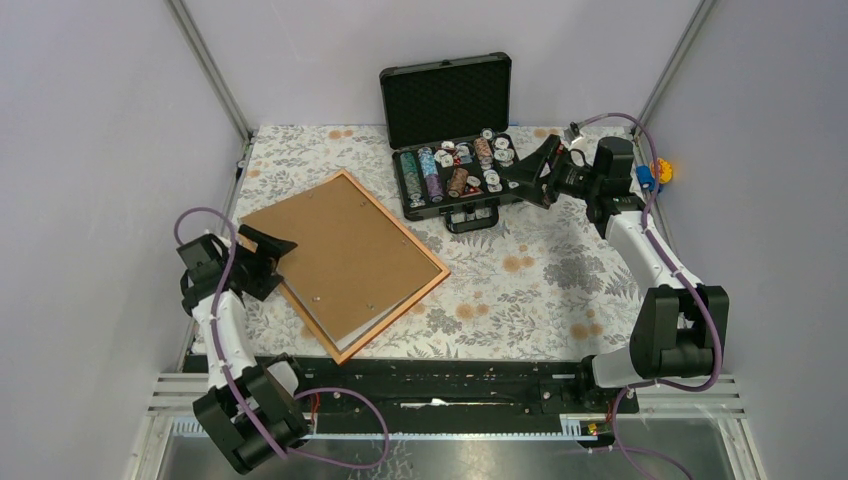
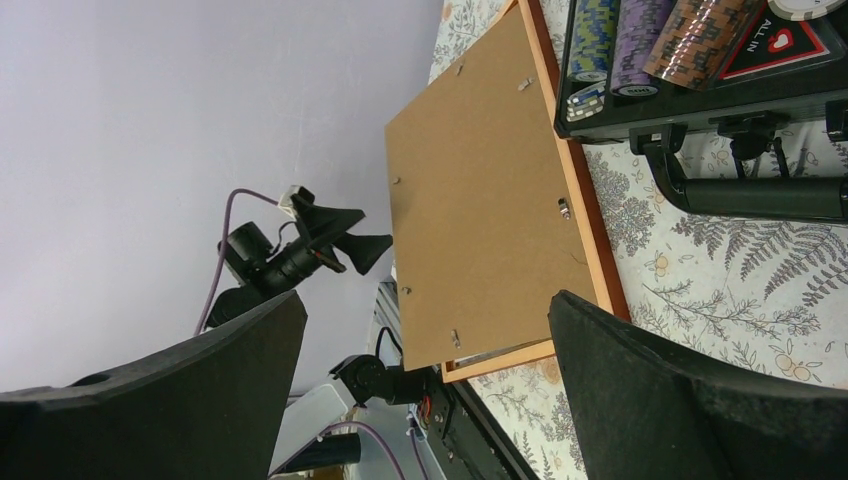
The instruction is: Put the photo into the frame
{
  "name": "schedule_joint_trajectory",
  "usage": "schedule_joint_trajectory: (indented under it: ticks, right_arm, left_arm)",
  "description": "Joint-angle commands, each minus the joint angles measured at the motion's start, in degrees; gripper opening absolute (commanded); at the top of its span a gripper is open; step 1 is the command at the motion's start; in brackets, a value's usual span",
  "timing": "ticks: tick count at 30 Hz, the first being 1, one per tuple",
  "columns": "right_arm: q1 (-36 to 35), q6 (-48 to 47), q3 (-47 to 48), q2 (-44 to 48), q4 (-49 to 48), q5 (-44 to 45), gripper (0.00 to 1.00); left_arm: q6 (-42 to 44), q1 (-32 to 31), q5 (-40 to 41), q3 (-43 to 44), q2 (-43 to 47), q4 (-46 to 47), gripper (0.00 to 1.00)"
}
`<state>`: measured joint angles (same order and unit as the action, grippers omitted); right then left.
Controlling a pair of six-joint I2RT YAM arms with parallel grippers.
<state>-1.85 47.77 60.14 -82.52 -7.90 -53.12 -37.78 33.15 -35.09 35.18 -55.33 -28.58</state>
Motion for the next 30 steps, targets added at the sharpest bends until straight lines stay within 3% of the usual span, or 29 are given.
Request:
schedule_joint_trajectory:
  ticks: [1,9,15,22,26,30]
  right_arm:
    - [-0.8,-1.0,0.4,0.1,-0.1,0.2,1.00]
    - [-1.2,-1.2,0.3,0.2,0.0,0.6,1.00]
    - [-4.6,-9.3,2.9,-0.9,8.6,5.6,1.00]
    - [-18.4,-16.8,4.1,-2.2,19.2,19.7,1.00]
    - [-27.3,-12.1,-0.6,-3.2,19.6,31.0,0.99]
    - [-37.6,-4.9,-3.9,-6.6,18.3,39.8,0.95]
  left_arm:
    - [0.8,-0.9,7.6,7.1,0.5,-4.2,0.99]
    - [-2.2,-5.8,25.9,16.5,-0.5,-13.9,0.99]
    - [-3.7,-7.8,26.6,12.7,-2.4,-11.3,0.99]
    - [-5.9,-10.1,28.4,7.7,-7.2,-8.2,0.99]
    - [-6.6,-12.3,27.7,6.4,-6.3,-6.2,0.99]
    - [-5.9,-19.2,30.2,9.1,-6.5,-5.3,0.99]
